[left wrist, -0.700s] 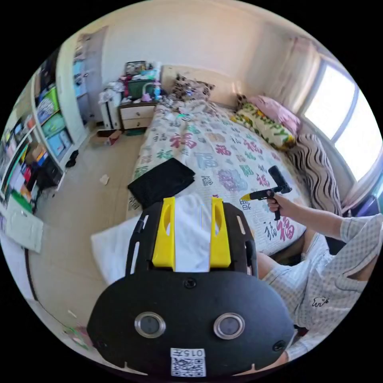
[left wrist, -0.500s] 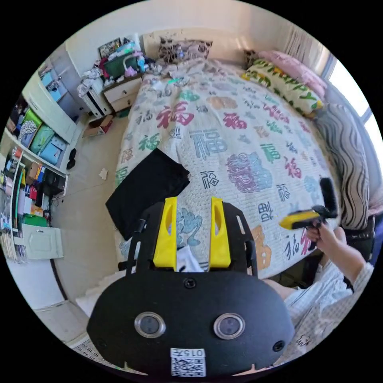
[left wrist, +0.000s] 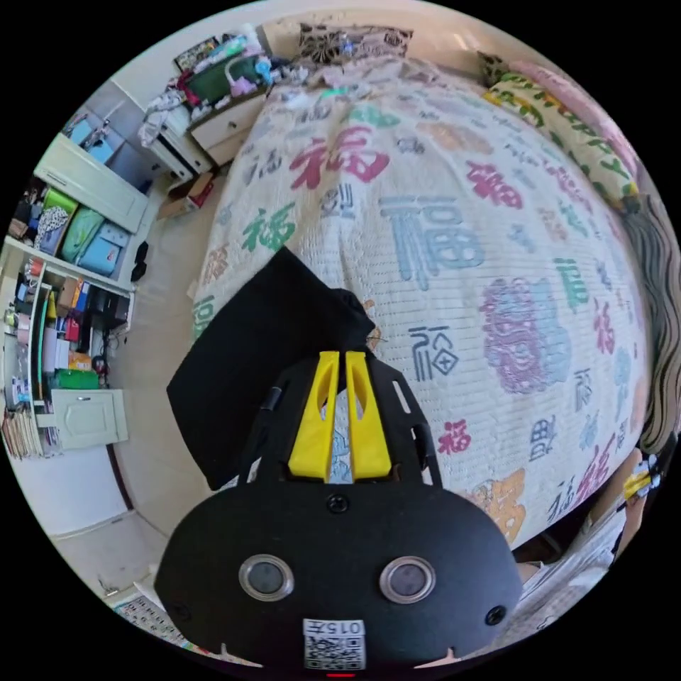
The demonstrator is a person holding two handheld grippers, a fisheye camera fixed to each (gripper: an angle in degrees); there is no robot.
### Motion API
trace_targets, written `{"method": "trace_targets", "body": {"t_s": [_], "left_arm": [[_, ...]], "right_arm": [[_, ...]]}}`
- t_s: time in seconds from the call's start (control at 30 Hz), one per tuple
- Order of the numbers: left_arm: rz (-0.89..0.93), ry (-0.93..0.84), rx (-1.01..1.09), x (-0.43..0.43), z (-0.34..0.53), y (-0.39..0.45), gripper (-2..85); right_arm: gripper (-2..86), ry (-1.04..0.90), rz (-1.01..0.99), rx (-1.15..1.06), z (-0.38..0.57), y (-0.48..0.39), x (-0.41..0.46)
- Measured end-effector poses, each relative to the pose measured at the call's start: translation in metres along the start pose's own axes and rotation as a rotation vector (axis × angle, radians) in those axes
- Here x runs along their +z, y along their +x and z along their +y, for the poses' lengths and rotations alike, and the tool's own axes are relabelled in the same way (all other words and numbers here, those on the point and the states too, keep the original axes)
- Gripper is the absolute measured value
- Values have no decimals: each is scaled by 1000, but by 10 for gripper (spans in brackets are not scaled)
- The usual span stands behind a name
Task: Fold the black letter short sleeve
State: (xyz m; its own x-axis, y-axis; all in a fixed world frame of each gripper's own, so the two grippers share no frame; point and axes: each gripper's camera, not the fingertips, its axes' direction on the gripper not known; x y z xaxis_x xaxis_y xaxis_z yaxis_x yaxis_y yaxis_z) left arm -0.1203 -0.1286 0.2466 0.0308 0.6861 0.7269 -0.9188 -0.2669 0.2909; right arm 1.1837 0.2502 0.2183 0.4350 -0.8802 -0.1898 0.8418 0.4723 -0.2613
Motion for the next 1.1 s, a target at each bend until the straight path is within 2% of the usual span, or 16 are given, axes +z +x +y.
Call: {"method": "trace_targets", "body": {"t_s": [0.1,0.17,0.23,0.37,0.47,0.6,0.8,0.87,0.93,1.0,1.1], "left_arm": [[187,180,-7,-58,45,1,-3],[445,337,-10,-102,85,4,-6],[566,405,43,-132,110,19,-7],[704,529,182,-191,161,73,-7],[877,564,246,-211,182,108,-7],[957,579,304,-223,194,151,-7],[1104,579,358,-218,195,199,-8],[1140,564,400,-213,192,216,-8],[1183,553,441,-208,192,228,-8],[1221,553,454,-198,194,237,-8],[1251,539,492,-176,197,247,-8]], "right_arm": [[84,14,93,-44,9,-25,-9],[113,29,74,-77,9,-48,-13],[123,34,54,-128,9,-71,-18],[152,79,161,-252,19,-131,-46],[168,77,223,-313,34,-166,-73],[161,119,326,-362,65,-203,-123],[140,178,169,-452,107,-244,-254],[91,265,92,-450,109,-251,-302],[67,292,118,-421,105,-254,-325],[79,287,138,-409,98,-261,-335],[86,203,230,-404,85,-274,-335]]}}
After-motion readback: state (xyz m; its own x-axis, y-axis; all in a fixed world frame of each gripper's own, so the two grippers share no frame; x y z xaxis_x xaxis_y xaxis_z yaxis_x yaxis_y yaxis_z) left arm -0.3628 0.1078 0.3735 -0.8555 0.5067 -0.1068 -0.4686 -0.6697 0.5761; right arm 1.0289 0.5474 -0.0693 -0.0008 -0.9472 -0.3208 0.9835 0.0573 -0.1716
